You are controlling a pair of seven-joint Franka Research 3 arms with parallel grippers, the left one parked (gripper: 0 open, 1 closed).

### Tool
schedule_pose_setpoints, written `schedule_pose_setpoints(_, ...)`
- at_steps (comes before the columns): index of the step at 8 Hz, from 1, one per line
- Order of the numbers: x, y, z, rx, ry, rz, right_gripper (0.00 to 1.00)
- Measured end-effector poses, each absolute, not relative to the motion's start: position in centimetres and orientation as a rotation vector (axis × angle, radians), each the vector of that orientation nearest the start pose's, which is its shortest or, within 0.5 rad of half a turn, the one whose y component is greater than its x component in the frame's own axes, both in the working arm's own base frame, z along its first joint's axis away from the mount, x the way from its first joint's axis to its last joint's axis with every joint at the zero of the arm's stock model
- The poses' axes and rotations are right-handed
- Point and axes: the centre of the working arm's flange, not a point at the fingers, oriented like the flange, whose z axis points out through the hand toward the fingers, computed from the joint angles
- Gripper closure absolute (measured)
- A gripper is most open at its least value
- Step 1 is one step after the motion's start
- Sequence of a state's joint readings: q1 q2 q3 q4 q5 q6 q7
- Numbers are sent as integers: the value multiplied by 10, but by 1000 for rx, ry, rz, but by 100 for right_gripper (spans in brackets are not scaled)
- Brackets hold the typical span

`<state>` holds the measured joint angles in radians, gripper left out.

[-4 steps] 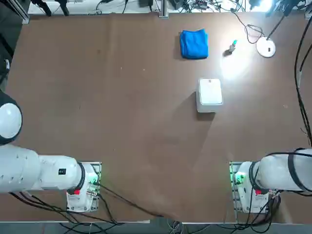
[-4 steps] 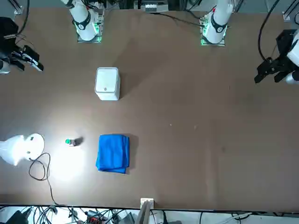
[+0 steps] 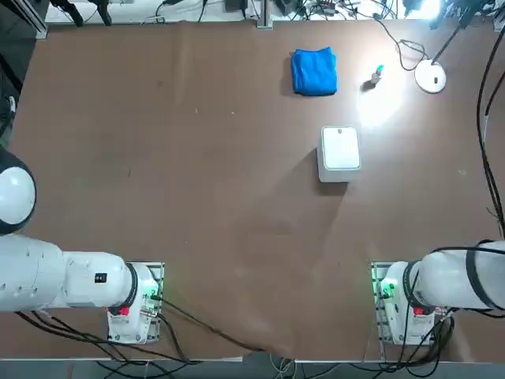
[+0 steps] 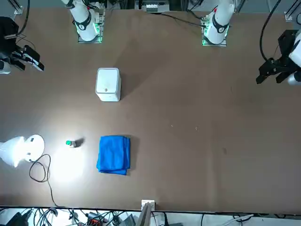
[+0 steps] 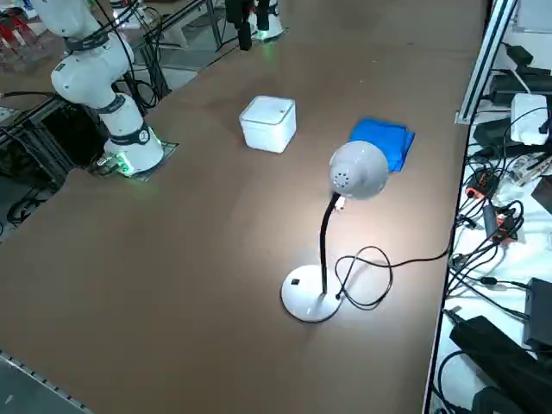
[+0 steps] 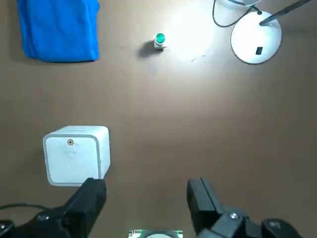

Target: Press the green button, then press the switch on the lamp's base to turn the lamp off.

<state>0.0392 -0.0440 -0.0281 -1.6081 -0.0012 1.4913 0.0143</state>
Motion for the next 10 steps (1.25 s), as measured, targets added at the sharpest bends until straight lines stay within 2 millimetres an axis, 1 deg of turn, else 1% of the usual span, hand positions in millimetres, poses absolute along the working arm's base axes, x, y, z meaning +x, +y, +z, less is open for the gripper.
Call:
schedule_pose_setpoints(4,530,5,619,-3139,5,165,0)
schedule_pose_setpoints(6,538,5,603,-3137,22,220,1)
schedule_pose_setpoints(7,543,6,593,-3136,27,247,8)
schedule_pose_setpoints(8,546,6,586,-3135,27,267,12)
schedule_pose_setpoints(9,548,6,583,-3135,27,275,36)
schedule_pose_setpoints(10,548,6,583,-3135,37,276,57)
